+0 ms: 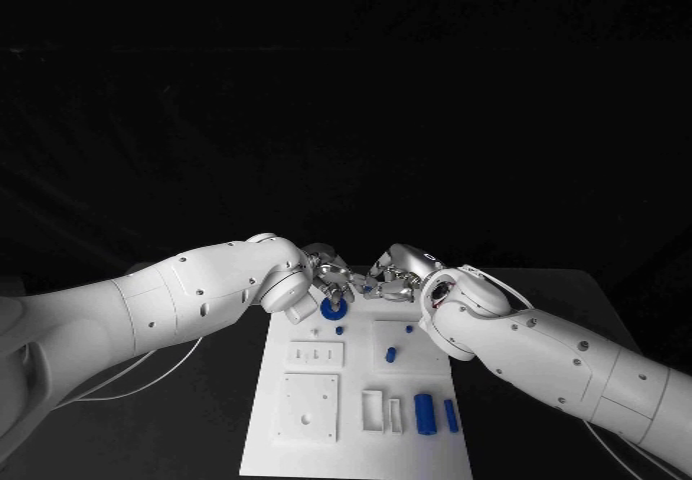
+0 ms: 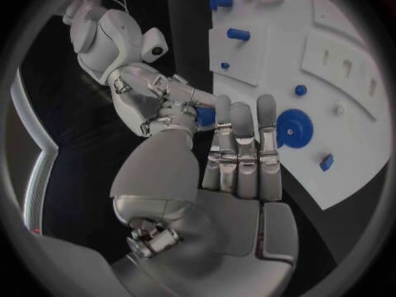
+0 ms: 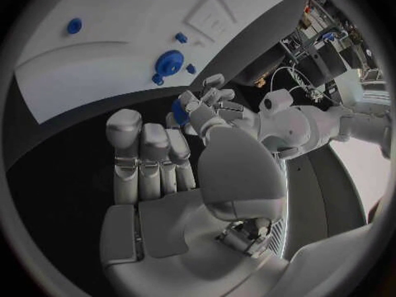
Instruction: Assemble the parts on the task board
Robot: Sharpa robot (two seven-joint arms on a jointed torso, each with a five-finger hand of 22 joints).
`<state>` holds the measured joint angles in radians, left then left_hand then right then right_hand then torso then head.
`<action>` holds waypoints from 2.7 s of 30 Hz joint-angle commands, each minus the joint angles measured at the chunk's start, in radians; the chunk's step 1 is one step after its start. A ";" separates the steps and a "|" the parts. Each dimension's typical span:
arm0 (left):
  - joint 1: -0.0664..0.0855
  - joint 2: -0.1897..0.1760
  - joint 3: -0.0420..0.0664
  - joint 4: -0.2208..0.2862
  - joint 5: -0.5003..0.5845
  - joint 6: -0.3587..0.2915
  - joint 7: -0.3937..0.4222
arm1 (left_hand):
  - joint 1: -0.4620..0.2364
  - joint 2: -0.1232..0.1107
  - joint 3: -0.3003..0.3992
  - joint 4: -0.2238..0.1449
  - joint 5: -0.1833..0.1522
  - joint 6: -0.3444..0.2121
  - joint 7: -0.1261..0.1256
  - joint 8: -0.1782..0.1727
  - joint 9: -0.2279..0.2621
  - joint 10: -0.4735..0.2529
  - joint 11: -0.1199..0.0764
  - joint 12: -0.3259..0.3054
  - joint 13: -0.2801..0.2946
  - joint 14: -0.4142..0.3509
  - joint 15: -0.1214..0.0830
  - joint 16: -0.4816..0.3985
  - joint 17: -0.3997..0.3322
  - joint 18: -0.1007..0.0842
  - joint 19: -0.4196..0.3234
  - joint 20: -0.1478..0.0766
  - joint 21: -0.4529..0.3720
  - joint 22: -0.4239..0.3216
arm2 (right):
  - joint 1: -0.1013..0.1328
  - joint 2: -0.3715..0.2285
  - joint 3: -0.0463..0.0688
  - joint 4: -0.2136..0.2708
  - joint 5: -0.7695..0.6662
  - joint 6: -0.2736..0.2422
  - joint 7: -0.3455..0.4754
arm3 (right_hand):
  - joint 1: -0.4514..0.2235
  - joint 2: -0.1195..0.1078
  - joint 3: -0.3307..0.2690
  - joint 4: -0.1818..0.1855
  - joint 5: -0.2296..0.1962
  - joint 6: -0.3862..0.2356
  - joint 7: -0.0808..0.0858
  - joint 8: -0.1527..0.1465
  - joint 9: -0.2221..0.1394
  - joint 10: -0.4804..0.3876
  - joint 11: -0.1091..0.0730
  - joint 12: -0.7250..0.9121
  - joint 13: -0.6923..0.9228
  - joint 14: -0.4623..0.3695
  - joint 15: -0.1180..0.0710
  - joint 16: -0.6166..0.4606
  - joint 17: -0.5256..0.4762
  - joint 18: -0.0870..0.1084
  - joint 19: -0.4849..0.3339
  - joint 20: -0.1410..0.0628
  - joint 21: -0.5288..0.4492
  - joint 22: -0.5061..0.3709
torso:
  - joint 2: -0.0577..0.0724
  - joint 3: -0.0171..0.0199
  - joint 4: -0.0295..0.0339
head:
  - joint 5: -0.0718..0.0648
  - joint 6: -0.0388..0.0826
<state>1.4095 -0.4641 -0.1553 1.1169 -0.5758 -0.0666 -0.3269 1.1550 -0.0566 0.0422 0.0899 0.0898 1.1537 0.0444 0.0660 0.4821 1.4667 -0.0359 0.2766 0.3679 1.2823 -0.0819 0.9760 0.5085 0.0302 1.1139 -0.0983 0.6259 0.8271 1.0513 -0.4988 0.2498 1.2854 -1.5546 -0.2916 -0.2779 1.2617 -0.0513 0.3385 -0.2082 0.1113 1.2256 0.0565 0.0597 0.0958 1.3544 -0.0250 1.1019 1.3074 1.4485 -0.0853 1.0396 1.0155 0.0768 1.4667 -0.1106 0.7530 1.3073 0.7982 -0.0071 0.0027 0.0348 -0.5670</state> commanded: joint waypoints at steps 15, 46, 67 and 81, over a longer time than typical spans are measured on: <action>0.000 0.011 0.000 0.001 -0.007 0.001 -0.003 | 0.060 0.124 0.022 -0.109 0.224 -0.005 -0.011 -0.002 -0.016 0.028 -0.006 -0.008 -0.005 -0.004 -0.004 0.008 0.002 -0.009 0.018 -0.006 -0.034 0.051 | 0.002 0.008 -0.007 0.006 -0.014 0.020 -0.007 | -0.009 -0.004 -0.002 0.013 0.001 0.005 0.000 0.004 0.013 0.002 -0.002 -0.002 0.020 0.000 -0.008 0.001 -0.003 -0.008 0.056 -0.004 0.001 0.052 | 0.002 -0.0002 0.0021 | -0.001 0.002; -0.007 0.014 -0.003 -0.007 0.010 0.000 -0.009 | -0.054 0.087 0.388 -0.275 0.288 0.037 -0.025 0.008 0.182 0.044 -0.020 0.048 -0.004 0.020 -0.019 0.045 0.027 0.003 0.032 -0.020 -0.036 0.199 | 0.002 0.004 -0.013 0.005 -0.005 -0.006 -0.003 | -0.020 -0.030 -0.009 0.039 0.001 -0.037 0.010 0.003 0.000 -0.007 0.004 -0.023 0.008 -0.002 -0.004 -0.010 -0.012 -0.006 0.055 -0.002 -0.009 0.046 | 0.002 0.0000 0.0054 | -0.004 -0.006; -0.014 -0.053 -0.005 0.057 0.010 -0.070 -0.001 | -0.092 0.026 0.415 -0.272 0.378 0.127 -0.063 0.000 0.380 0.049 -0.042 0.227 0.041 0.069 -0.043 0.106 0.118 -0.008 0.074 -0.043 -0.028 0.290 | -0.024 -0.094 -0.013 0.051 0.037 -0.068 0.117 | 0.012 -0.099 -0.164 0.143 0.040 -0.196 0.052 0.004 -0.026 -0.063 0.028 -0.095 -0.051 -0.019 0.017 -0.083 -0.065 0.017 0.048 0.021 -0.127 0.001 | 0.000 -0.0002 0.0052 | 0.006 -0.012; -0.031 -0.184 -0.028 0.181 -0.052 -0.089 -0.030 | -0.107 0.033 0.415 -0.268 0.371 0.179 -0.080 0.001 0.436 0.049 -0.050 0.297 0.045 0.086 -0.045 0.127 0.179 -0.005 0.087 -0.041 -0.041 0.337 | -0.058 -0.207 -0.004 0.065 0.186 -0.090 0.200 | 0.010 -0.084 -0.140 0.119 0.128 -0.183 0.051 0.003 -0.027 -0.068 0.025 -0.098 -0.063 -0.018 0.015 -0.097 -0.071 0.020 0.048 0.019 -0.159 -0.008 | -0.008 0.0075 0.0031 | 0.019 -0.033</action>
<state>1.3807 -0.6392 -0.1794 1.2798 -0.5948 -0.1396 -0.3416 1.0549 -0.0293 0.4575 -0.1812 0.4639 1.1630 0.0783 0.0637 0.5350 1.4700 -0.0720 0.5693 0.4134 1.3601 -0.1247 1.0980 0.6823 0.0304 1.1962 -0.1408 0.5914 1.1627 0.9942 -0.7022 0.2436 1.3553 -1.4475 -0.3569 -0.1232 1.2768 -0.1368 0.1976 -0.0857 0.2363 1.0354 0.1074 0.0661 0.0689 1.2952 0.0018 1.0059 1.2448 1.4326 -0.0697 0.9462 0.9450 0.0758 1.4649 -0.0944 0.5998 1.3014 0.7949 -0.0035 0.0063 0.0500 -0.5930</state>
